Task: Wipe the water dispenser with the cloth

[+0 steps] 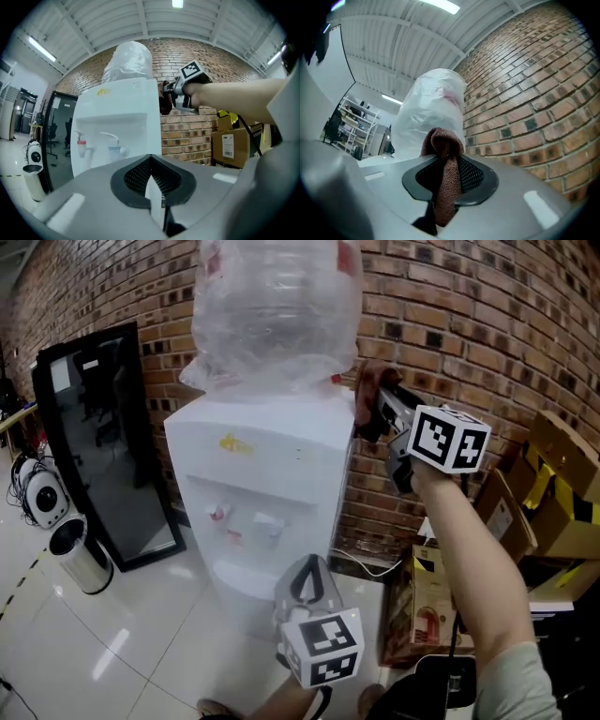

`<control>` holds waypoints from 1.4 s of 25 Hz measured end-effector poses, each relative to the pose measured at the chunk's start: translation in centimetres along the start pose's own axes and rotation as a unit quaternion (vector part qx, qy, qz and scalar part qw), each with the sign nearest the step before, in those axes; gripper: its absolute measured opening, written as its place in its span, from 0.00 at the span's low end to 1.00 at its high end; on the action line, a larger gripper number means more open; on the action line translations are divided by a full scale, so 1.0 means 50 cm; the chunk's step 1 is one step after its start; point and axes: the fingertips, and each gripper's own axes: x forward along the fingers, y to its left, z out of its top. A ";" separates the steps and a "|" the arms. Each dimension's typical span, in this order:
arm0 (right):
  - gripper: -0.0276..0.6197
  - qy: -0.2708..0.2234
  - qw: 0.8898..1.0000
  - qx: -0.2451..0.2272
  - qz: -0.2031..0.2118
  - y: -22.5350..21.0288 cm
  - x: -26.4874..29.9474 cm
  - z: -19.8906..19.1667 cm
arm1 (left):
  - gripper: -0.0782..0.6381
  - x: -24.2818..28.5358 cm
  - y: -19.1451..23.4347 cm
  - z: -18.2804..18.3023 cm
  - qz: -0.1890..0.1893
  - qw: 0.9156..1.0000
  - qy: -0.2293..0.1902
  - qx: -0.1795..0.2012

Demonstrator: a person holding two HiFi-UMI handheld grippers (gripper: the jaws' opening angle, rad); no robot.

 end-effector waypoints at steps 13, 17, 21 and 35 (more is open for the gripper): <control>0.18 0.055 0.998 -0.031 -0.031 -0.013 0.062 -0.057 | 0.11 0.005 -0.008 -0.018 -0.009 1.000 0.016 0.011; 0.18 0.056 0.997 -0.028 -0.037 -0.019 0.047 -0.069 | 0.11 0.005 -0.021 -0.034 -0.017 0.999 0.025 0.020; 0.18 0.054 0.997 -0.012 -0.045 -0.030 0.030 -0.089 | 0.11 0.005 -0.038 -0.053 -0.027 0.999 0.034 0.030; 0.18 0.120 0.991 0.035 -0.049 -0.049 -0.021 -0.307 | 0.11 0.023 -0.062 -0.113 -0.037 0.996 0.064 0.047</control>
